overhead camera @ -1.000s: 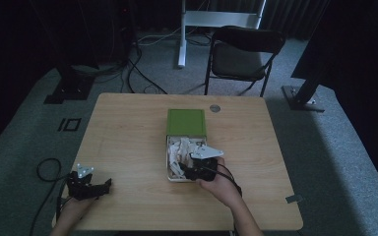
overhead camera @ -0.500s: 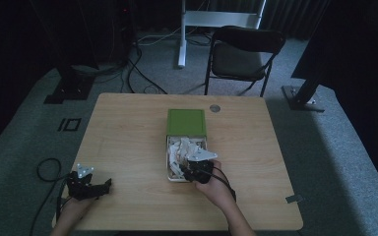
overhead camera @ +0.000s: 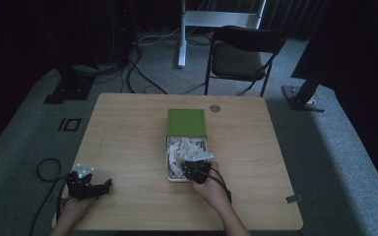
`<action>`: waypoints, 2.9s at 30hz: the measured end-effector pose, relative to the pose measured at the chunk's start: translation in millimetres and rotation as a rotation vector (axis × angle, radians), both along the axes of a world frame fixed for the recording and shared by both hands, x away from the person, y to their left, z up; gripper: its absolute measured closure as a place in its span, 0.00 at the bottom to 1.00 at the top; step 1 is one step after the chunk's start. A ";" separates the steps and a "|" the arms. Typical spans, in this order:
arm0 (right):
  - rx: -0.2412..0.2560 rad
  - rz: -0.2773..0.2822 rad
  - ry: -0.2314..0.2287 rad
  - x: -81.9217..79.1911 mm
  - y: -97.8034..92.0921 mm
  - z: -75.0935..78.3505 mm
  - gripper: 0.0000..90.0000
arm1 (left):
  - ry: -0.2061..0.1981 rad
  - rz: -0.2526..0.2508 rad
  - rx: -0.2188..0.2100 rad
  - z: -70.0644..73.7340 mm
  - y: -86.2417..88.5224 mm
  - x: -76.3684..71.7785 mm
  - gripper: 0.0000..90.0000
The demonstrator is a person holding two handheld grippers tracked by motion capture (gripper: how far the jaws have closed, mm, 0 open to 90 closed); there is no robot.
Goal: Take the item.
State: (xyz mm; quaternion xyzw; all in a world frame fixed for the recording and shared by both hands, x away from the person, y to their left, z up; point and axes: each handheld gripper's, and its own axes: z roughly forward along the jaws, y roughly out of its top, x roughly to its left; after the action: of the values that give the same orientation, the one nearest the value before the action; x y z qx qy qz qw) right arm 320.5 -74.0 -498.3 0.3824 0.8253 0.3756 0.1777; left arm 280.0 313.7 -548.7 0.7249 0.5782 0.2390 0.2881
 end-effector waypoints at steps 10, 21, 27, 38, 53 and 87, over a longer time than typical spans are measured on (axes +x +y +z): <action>0.055 0.004 0.018 1.2 -8.0 8.7 0.96 | 0.000 0.000 0.000 0.0 0.0 0.0 0.03; 0.106 0.020 -0.009 -1.0 -13.2 28.4 0.98 | 0.000 0.000 0.000 0.0 0.0 0.0 0.03; 0.128 0.040 -0.033 -2.2 -14.3 43.9 0.98 | 0.000 0.000 0.000 0.0 0.0 0.0 0.03; 0.169 0.030 -0.079 -2.0 -28.4 67.8 0.98 | 0.001 -0.001 0.001 0.1 0.1 0.0 0.03; 0.199 -0.031 -0.131 4.9 -63.8 90.4 0.98 | 0.001 -0.002 0.002 0.2 0.2 0.1 0.03; 0.170 -0.318 -0.092 74.6 -137.3 26.5 0.98 | 0.002 -0.001 0.000 0.1 0.1 0.0 0.03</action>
State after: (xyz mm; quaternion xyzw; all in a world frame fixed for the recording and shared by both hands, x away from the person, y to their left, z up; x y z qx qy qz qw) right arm 395.1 -211.3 -471.8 0.5039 0.7108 0.4283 0.2396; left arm 280.0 313.8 -548.6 0.7253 0.5782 0.2384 0.2876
